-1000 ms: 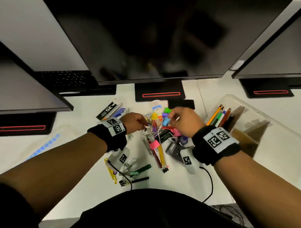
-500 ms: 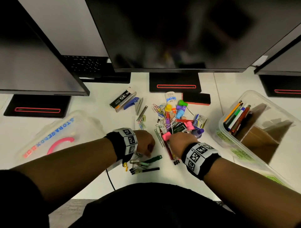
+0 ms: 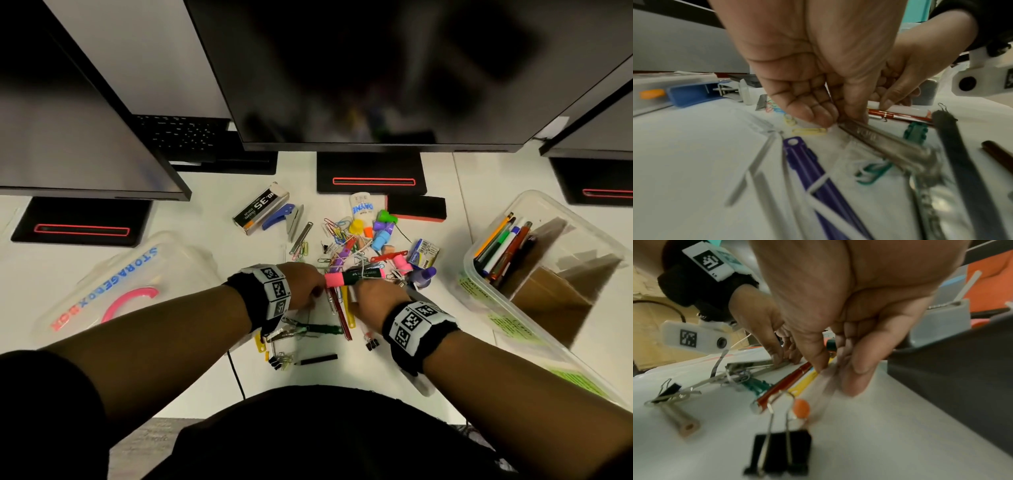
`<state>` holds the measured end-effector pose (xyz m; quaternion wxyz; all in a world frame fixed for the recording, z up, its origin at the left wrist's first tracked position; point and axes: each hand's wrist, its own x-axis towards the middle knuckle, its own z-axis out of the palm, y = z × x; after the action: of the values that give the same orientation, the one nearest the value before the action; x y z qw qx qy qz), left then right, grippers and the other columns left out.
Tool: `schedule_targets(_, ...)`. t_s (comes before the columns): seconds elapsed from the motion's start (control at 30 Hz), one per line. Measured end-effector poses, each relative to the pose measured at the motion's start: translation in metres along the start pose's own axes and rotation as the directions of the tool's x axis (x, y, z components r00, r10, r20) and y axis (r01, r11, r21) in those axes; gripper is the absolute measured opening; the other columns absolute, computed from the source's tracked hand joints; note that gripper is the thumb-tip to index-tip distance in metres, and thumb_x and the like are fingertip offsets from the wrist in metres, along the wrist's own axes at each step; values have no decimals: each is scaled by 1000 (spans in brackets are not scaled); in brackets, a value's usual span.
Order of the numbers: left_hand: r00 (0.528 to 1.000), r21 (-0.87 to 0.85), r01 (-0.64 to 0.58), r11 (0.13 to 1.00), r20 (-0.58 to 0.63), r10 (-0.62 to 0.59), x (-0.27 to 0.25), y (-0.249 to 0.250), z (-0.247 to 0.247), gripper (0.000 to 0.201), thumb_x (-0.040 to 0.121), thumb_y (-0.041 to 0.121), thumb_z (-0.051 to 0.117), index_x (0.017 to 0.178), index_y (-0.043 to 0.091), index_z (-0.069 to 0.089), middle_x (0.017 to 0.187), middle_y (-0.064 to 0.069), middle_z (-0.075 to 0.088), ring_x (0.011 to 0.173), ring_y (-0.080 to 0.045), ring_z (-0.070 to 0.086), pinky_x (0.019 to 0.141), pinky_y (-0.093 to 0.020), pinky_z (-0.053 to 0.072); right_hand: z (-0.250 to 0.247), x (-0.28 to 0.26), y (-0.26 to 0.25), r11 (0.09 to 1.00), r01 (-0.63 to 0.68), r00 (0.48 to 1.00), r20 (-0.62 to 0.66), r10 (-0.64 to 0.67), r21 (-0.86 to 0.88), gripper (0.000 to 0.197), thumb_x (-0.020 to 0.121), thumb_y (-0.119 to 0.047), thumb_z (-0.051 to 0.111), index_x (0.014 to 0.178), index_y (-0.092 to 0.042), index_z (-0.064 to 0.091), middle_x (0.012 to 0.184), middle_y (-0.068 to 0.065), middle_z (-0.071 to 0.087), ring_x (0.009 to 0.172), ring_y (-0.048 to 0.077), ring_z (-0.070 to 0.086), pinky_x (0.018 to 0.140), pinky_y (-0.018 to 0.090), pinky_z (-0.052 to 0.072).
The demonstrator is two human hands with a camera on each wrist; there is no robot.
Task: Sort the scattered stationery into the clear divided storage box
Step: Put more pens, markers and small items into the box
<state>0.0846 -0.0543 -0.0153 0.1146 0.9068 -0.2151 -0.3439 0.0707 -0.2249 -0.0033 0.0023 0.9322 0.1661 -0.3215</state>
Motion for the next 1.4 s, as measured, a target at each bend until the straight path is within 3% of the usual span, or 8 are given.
schedule_targets(0.17, 990, -40, -70, 997, -123, 65, 0, 8, 0, 30, 87, 20, 55, 117, 20, 58, 116, -6, 61, 109, -25, 56, 90, -30, 43, -3, 0, 0, 1000, 19, 1000, -20, -18, 20, 26, 93, -19, 45, 110, -4, 60, 113, 15, 64, 102, 29, 63, 72, 29, 46)
schedule_targets(0.33, 980, 229, -177, 957, -50, 193, 4, 18, 6, 35, 89, 24, 55, 124, 23, 55, 121, -6, 53, 117, -25, 47, 92, -35, 43, -4, 0, 3, 989, -23, 997, -71, 34, 148, 24, 94, -20, 42, 108, -7, 57, 108, 13, 66, 90, 27, 62, 68, 27, 43)
schedule_targets(0.6, 976, 304, -180, 936, -67, 209, 8, 9, 9, 27, 90, 30, 53, 114, 18, 59, 120, -6, 54, 116, -25, 47, 91, -36, 44, 2, 1, 9, 987, 0, 1000, -11, 1, 159, 29, 92, -11, 44, 118, -6, 53, 117, 14, 63, 106, 29, 61, 83, 33, 49)
schedule_targets(0.73, 980, 52, -113, 992, -160, 120, 4, 0, -3, 23, 90, 24, 53, 110, 17, 58, 114, -6, 61, 107, -24, 55, 88, -30, 42, 2, -1, 10, 987, -10, 999, 36, 5, 158, 21, 84, -21, 51, 102, -10, 55, 110, 12, 64, 97, 29, 62, 71, 28, 46)
schedule_targets(0.83, 976, -132, -37, 991, -217, 8, -3, -12, -12, 18, 90, 19, 50, 108, 14, 54, 107, -9, 63, 100, -25, 58, 84, -29, 42, -2, -3, 10, 968, -35, 999, 16, 32, 247, 30, 89, -17, 44, 115, -8, 53, 116, 15, 61, 106, 31, 59, 79, 30, 45)
schedule_targets(0.97, 964, -168, 92, 981, -230, -130, -10, -32, -18, 19, 95, 16, 41, 106, 6, 54, 105, -15, 63, 100, -30, 58, 84, -31, 42, -3, -9, 9, 970, 99, 992, 52, -113, 221, 22, 95, -25, 37, 76, -29, 48, 95, 7, 58, 93, 25, 56, 75, 28, 38)
schedule_targets(1.2, 975, -62, 222, 973, -16, -224, -43, -66, 2, 36, 75, 45, 70, 88, 21, 46, 85, 4, 51, 81, -18, 52, 73, -28, 41, 15, -14, 12, 967, 241, 940, 230, -254, 81, 44, 78, -45, 68, 110, -19, 51, 103, 7, 64, 96, 26, 60, 72, 29, 41)
schedule_targets(1.4, 976, -135, 215, 967, -8, -218, -45, -73, 12, 41, 69, 39, 77, 89, 22, 46, 89, 2, 51, 83, -15, 49, 74, -27, 39, 17, -1, 13, 976, 171, 983, 37, -177, 134, 41, 83, -35, 65, 118, -19, 52, 118, 4, 60, 106, 24, 59, 86, 32, 48)
